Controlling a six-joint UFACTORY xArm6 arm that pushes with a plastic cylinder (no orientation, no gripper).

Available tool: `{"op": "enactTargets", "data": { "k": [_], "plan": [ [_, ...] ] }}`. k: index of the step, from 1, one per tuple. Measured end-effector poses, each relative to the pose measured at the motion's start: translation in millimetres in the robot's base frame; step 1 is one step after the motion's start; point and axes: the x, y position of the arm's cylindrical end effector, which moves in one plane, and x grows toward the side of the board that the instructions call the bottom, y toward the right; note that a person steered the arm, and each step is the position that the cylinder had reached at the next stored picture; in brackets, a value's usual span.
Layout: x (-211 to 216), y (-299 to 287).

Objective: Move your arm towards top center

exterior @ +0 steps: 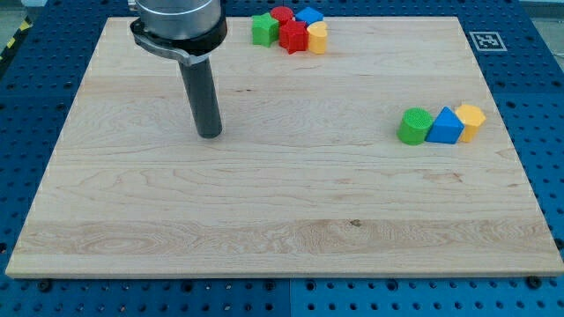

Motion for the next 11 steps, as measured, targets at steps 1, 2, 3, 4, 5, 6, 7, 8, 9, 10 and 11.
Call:
{"op": "enactTargets", "data": {
  "k": [1, 2, 3, 4, 5, 6, 7, 8, 9, 10, 11],
  "plan": [
    [0, 0],
    [0, 1],
    [0, 3],
    [0, 4],
    [0, 4],
    [0, 4],
    [0, 15],
    [0, 29],
    [0, 30],
    [0, 30],
    [-14, 30]
  ]
}}
